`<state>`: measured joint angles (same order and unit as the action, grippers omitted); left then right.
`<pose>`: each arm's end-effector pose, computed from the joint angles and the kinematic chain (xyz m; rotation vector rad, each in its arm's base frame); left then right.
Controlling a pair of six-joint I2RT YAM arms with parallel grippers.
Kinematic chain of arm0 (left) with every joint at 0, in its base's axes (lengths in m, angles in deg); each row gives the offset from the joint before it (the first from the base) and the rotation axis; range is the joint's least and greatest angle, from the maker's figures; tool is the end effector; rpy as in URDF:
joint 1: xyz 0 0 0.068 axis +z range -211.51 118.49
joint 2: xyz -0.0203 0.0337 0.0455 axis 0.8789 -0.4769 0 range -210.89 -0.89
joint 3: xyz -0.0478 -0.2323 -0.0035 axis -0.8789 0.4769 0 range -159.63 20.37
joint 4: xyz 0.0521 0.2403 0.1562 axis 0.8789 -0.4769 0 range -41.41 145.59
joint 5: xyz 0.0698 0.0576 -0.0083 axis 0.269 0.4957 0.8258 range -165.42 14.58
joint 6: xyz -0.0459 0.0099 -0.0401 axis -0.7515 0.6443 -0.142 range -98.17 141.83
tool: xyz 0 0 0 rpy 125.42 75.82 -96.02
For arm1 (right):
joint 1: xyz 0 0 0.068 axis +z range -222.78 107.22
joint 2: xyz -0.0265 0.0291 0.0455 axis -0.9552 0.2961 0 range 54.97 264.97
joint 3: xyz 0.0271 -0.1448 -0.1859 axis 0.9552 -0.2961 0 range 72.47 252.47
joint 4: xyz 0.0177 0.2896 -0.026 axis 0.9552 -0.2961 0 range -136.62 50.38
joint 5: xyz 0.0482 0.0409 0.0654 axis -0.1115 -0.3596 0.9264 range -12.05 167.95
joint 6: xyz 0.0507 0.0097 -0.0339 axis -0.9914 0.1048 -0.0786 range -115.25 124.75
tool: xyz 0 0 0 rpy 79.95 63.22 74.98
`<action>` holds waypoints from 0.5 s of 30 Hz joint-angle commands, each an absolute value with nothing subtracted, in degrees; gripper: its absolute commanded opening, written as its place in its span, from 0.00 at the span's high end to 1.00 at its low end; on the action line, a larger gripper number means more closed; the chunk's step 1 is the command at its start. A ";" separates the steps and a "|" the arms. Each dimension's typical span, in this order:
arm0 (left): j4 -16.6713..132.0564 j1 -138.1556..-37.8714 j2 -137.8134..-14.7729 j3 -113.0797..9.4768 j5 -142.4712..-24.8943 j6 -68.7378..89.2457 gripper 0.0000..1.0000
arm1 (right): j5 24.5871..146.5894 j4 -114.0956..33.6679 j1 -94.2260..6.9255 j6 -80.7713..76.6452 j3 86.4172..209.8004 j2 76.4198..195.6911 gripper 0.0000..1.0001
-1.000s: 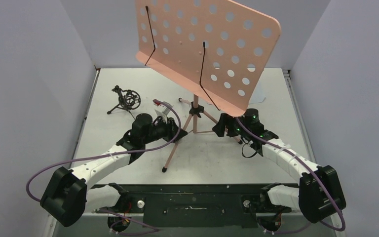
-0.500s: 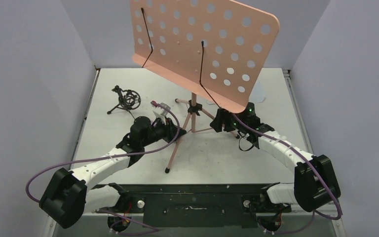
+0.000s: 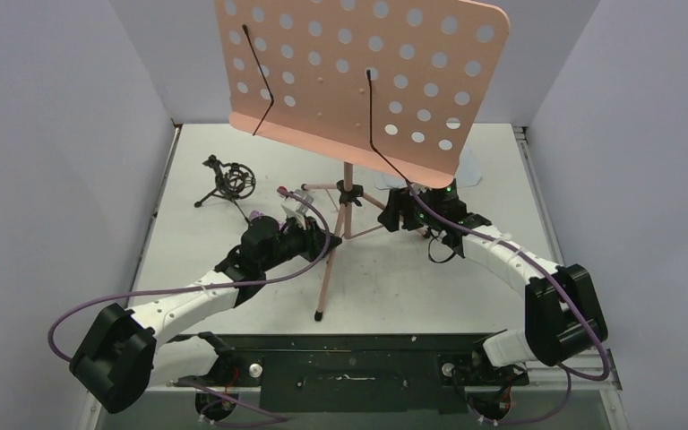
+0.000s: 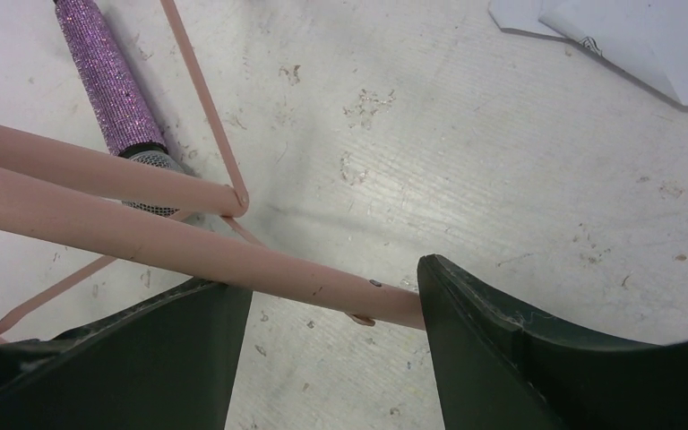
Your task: Set up the instrument practice props
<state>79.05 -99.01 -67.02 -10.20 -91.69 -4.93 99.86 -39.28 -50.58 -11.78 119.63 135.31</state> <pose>0.2333 -0.1954 0.1841 0.3938 1.8592 -1.0400 0.3125 0.1464 0.1725 -0.3395 2.1795 0.7969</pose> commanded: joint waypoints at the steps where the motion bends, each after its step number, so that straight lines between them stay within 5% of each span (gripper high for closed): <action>1: 83.71 -103.47 -66.46 -11.52 -96.46 -7.72 1.00 | 98.32 -33.99 -50.63 -12.06 123.63 137.79 0.32; 15: 90.44 -108.00 -74.05 -13.69 -95.90 -11.07 1.00 | 102.83 -31.62 -50.67 -13.33 127.42 143.28 0.29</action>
